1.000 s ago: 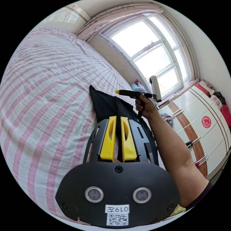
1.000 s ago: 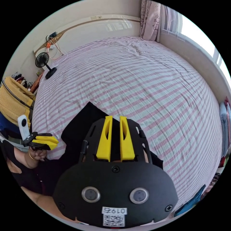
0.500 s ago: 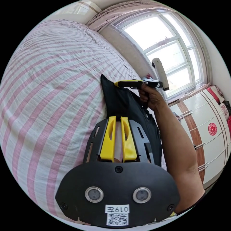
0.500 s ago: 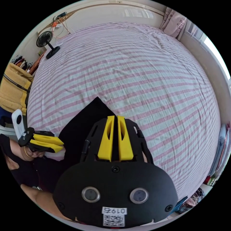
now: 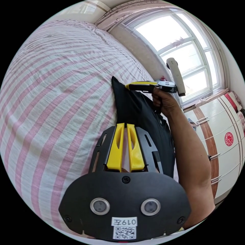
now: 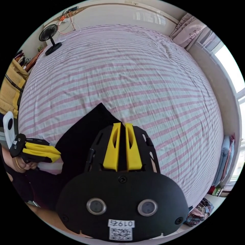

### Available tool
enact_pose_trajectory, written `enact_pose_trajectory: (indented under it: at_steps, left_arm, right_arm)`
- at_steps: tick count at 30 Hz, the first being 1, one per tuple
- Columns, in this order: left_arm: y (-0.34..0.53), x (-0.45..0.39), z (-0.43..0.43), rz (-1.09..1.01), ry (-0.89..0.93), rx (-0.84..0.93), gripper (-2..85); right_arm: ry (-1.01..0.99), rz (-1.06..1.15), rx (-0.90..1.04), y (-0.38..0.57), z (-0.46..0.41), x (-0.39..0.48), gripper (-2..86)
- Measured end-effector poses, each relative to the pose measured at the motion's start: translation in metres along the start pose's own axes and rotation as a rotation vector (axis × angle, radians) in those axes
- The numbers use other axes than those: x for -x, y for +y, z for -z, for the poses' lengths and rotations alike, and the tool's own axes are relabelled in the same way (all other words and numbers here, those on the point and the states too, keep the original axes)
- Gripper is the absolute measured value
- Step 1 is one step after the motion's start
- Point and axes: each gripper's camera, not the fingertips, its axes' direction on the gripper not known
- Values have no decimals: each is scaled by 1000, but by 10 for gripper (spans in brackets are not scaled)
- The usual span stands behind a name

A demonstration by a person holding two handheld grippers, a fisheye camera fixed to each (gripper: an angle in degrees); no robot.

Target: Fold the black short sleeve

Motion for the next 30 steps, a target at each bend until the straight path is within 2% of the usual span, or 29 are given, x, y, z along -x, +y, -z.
enact_pose_trajectory:
  at_steps: [5, 7, 10, 12, 14, 16, 18, 22, 27, 30]
  left_arm:
    - [-9, 1, 2, 14, -4, 10, 13]
    - [-11, 1, 4, 20, -17, -1, 13]
    - [-15, 2, 6, 31, -26, -15, 13]
    - [-17, 1, 8, 35, -26, -30, 12]
    - [-19, -2, 12, 30, -22, -60, 12]
    - [-21, -4, 15, 22, -28, -79, 11]
    - [-23, -8, 19, 5, -47, -104, 10]
    - [-29, -18, 16, -44, 2, -92, 9]
    - [-37, -32, 9, -117, 3, -50, 12]
    - [-46, -38, -1, -147, 36, 79, 20]
  right_arm:
    - [92, -10, 11, 22, 14, 3, 45]
    - [192, -36, -29, 40, 28, 4, 13]
    - [229, -97, -129, 74, 50, -1, -6]
    - [182, -158, -165, 99, 56, -8, -8]
    - [50, -184, -210, 128, 57, -12, -9]
    - [-167, -196, -269, 173, 51, -8, -10]
    - [-269, -187, -328, 210, 45, 6, -10]
    - [-219, -218, -385, 278, 29, 49, -10]
    - [-247, -171, -320, 307, -1, 91, -10]
    - [-231, -156, -308, 317, -6, 106, -10]
